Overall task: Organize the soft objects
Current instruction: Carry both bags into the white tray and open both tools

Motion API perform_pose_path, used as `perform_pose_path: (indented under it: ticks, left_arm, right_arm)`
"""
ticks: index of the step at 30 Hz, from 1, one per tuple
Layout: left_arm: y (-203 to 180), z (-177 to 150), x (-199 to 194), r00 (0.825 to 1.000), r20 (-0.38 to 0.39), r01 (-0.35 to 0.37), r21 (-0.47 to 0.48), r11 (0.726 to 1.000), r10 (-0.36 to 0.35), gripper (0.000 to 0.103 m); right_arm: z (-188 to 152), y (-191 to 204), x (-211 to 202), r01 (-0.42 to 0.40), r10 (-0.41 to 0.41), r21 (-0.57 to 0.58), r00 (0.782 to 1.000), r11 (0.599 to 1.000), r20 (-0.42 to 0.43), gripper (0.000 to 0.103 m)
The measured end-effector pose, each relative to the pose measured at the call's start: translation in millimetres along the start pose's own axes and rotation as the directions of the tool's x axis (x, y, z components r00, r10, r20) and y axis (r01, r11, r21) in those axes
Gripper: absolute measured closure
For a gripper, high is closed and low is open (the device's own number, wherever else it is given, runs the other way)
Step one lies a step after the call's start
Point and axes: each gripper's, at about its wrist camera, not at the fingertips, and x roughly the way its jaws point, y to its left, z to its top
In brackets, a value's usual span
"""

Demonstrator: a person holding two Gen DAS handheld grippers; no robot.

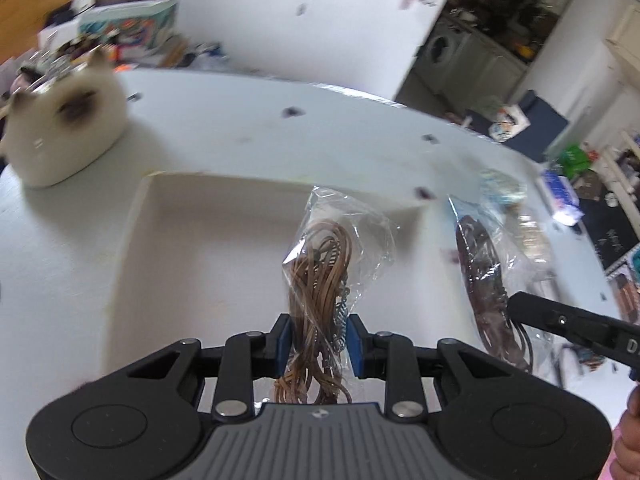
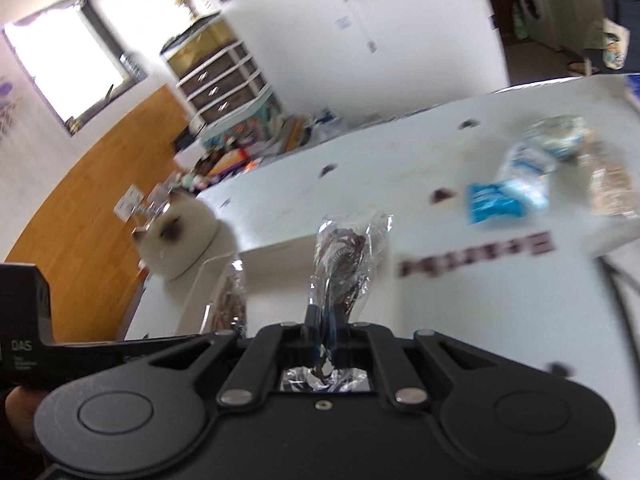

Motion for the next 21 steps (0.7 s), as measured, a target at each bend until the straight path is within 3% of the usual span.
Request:
perform_pose_path:
  ticks: [6,13,15,17,19,21]
  left_arm:
    - [47.2,14.5,13.9,0.999,-0.028,-0.039,-0.033,0.999,0.038,0.072]
    - [64.6,38.7,32.0,0.994,-0.042,-0.102,-0.087,0.991,0.099,0.071]
    - [66.0,40.4,32.8,0.992,-0.030,-0.122,-0.095,0.988,0.120,0.068]
    - [66.8,39.8,31.2,0.990,0.001,-0.138,-0.083,0.987,0.139,0.049]
    - [65.5,39.3,27.2,0.987,0.025,-0.158,-0.048,0.986,0.159,0.041]
    - [67.0,38.2,21.5,0.987,0.036,-0.152,-0.035,0.988,0.154,0.041]
  right_arm:
    - [-11.6,51.5,52.2,-0.003,0.001,-0.021,0.998,1.000,-0.066,0.098]
    - [-11.9,77.4,92.7,0.030,-0.031,-0.013,0.996,0.999,-0.083,0.098]
    - [-11.8,79.3,97.9,0.038,-0.038,-0.007,0.996,0.999,-0.086,0.098]
    - [-11.4,79.4,102.5,0.046,-0.046,-0.001,0.995,0.999,-0.093,0.098]
    - [-11.5,79.0,106.7,0.051,-0.051,0.001,0.994,0.999,-0.101,0.098]
    - [-11.6,79.0,111.0,0.055,-0.055,0.001,0.993,0.998,-0.108,0.098]
